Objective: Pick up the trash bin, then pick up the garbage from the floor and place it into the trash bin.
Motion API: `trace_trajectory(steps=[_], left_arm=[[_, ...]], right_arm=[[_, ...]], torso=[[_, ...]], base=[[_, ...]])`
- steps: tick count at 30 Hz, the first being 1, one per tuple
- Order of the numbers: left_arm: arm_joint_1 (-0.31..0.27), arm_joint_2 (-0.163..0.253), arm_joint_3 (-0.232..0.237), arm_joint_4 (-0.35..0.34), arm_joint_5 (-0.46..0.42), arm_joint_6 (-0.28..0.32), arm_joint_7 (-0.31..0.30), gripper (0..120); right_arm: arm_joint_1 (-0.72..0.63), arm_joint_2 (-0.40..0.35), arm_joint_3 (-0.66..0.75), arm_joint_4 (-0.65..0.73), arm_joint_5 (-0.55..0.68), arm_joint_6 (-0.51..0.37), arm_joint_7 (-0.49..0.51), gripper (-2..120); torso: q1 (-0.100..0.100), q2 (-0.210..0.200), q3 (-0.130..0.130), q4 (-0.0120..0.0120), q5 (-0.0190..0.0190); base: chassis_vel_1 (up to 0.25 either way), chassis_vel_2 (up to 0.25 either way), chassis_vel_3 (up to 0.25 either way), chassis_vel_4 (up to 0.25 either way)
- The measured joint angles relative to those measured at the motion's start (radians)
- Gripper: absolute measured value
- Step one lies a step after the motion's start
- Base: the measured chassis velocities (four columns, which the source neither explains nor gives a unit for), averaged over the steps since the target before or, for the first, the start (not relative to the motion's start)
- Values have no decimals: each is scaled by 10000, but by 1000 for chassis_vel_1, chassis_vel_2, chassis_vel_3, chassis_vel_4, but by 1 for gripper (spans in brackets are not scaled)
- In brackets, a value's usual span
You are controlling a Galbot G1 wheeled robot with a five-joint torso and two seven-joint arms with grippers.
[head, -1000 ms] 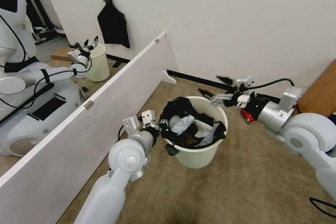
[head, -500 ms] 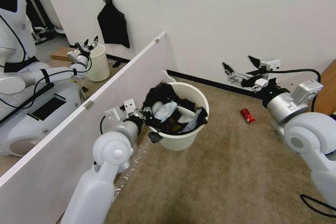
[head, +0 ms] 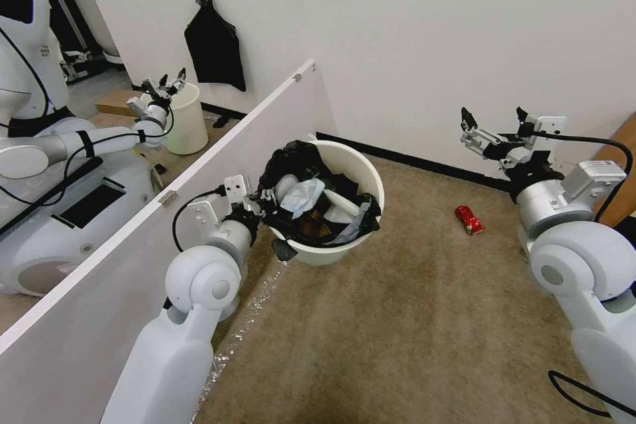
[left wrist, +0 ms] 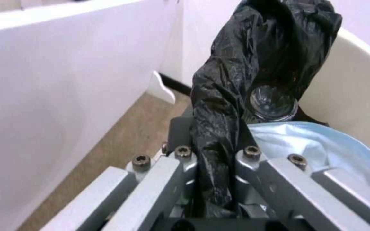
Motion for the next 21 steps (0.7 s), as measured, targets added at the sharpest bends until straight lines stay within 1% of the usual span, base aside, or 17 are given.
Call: trace_trajectory(steps=[4, 6, 11, 14, 18, 21], left_arm=[[-6, -13, 49, 58, 352, -168, 294, 4], [11, -30, 59, 72, 479, -182, 332, 4], [14, -49, 30, 73, 519, -110, 257, 4], [18, -101, 23, 83, 504, -12, 93, 4], [33, -132, 17, 120, 488, -87, 71, 4], [33, -160, 19, 150, 426, -180, 70, 4]], right_arm=[[21, 161, -89, -91, -200, 47, -145, 100], [34, 209, -116, -113, -228, 51, -193, 100], [55, 239, -146, -145, -248, 55, -266, 100], [64, 266, -186, -179, -251, 58, -331, 100], [75, 290, -223, -210, -253, 66, -397, 100], [86, 308, -247, -248, -269, 84, -438, 100]], torso=[[0, 0, 1, -1, 1], [0, 0, 0, -1, 1], [0, 0, 0, 0, 1], [0, 0, 1, 1, 0], [0, 0, 1, 1, 0], [0, 0, 0, -4, 1]], base=[[0, 0, 0, 0], [0, 0, 0, 0], [0, 0, 0, 0], [0, 0, 0, 0], [0, 0, 0, 0], [0, 0, 0, 0]])
